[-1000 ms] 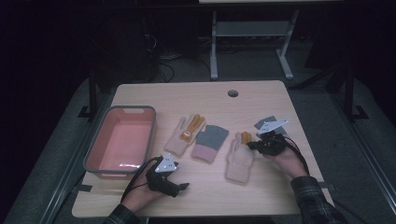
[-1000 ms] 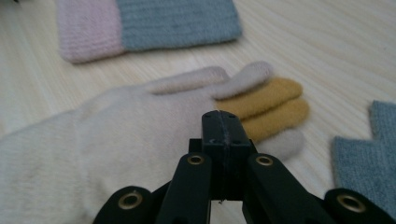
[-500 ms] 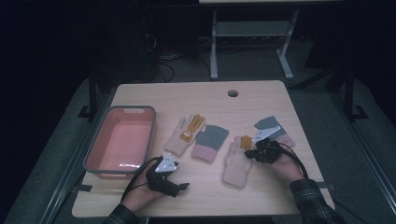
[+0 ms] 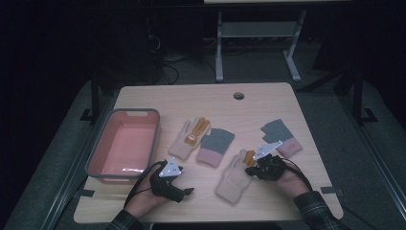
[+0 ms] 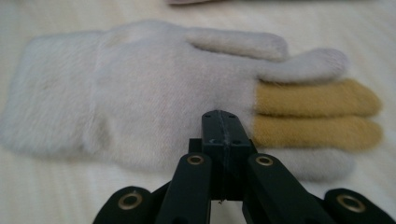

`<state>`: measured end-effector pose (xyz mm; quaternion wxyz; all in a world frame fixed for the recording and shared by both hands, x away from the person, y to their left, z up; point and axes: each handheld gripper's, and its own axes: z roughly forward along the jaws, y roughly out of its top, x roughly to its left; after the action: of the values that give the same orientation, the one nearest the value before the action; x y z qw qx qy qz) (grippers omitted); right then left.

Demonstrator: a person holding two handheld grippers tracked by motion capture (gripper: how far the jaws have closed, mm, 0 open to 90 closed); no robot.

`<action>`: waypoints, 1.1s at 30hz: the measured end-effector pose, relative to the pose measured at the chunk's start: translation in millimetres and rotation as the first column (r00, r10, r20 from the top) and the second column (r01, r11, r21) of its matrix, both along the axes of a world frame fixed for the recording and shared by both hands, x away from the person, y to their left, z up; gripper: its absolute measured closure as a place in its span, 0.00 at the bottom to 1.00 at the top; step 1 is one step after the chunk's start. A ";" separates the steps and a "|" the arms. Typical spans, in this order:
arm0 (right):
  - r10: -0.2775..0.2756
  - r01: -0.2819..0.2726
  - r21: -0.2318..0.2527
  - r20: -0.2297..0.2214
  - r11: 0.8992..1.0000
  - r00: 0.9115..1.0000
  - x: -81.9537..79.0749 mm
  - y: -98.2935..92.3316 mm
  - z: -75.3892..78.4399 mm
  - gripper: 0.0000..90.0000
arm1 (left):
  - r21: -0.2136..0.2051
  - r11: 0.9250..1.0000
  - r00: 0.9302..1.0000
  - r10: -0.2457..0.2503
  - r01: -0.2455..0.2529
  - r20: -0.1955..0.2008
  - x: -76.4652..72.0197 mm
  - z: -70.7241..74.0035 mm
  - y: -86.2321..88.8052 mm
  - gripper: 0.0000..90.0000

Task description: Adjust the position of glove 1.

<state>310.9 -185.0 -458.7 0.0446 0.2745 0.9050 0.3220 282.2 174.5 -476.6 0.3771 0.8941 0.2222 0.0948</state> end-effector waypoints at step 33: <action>-0.339 0.334 0.056 0.142 0.941 0.930 -26.2 -75.3 -10.6 0.18 | -0.005 1.000 1.000 0.007 -0.007 0.005 0.6 -0.3 -0.7 0.14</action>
<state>284.7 -260.3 -469.3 0.1624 0.4014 0.8336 0.3430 282.8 173.8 -476.9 0.3797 0.8921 0.2247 0.0980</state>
